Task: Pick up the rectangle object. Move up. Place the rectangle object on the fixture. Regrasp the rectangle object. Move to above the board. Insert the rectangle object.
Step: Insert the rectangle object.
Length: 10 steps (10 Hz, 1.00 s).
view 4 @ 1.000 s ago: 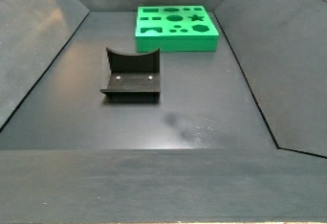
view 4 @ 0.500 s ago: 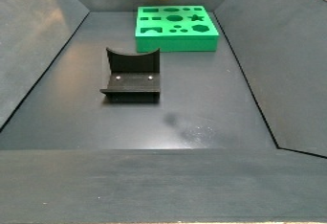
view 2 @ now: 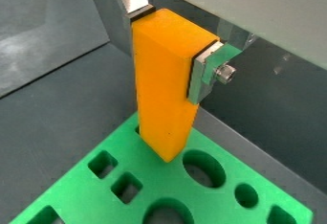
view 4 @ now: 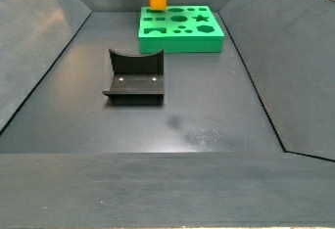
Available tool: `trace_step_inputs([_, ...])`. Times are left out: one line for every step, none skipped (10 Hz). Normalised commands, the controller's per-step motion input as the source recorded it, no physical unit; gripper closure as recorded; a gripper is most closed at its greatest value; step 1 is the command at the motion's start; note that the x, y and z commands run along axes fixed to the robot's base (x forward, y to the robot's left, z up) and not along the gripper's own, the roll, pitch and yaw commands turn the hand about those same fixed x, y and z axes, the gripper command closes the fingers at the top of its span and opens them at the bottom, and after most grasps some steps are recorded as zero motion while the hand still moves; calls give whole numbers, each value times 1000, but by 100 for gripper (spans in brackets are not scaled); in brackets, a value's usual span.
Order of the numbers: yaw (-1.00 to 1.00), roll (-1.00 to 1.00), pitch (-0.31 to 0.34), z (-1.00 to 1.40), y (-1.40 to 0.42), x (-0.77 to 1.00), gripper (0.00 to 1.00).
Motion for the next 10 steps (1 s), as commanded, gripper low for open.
trace_step_inputs([360, 299, 91, 543, -180, 160, 100])
trace_step_inputs([654, 129, 49, 394, -180, 286, 100])
trace_step_inputs([929, 76, 0, 0, -11, 209, 100])
trace_step_inputs([843, 80, -43, -57, 0, 71, 100])
trace_step_inputs([257, 109, -54, 0, -286, 0, 100])
trace_step_inputs([149, 197, -23, -23, -231, 0, 100])
trace_step_inputs([26, 500, -123, 0, -237, 26, 100])
trace_step_inputs([0, 301, -9, -31, -209, 157, 100])
trace_step_inputs([0, 0, 0, 0, 40, 0, 100])
trace_step_inputs([0, 46, 0, 0, 46, 111, 100])
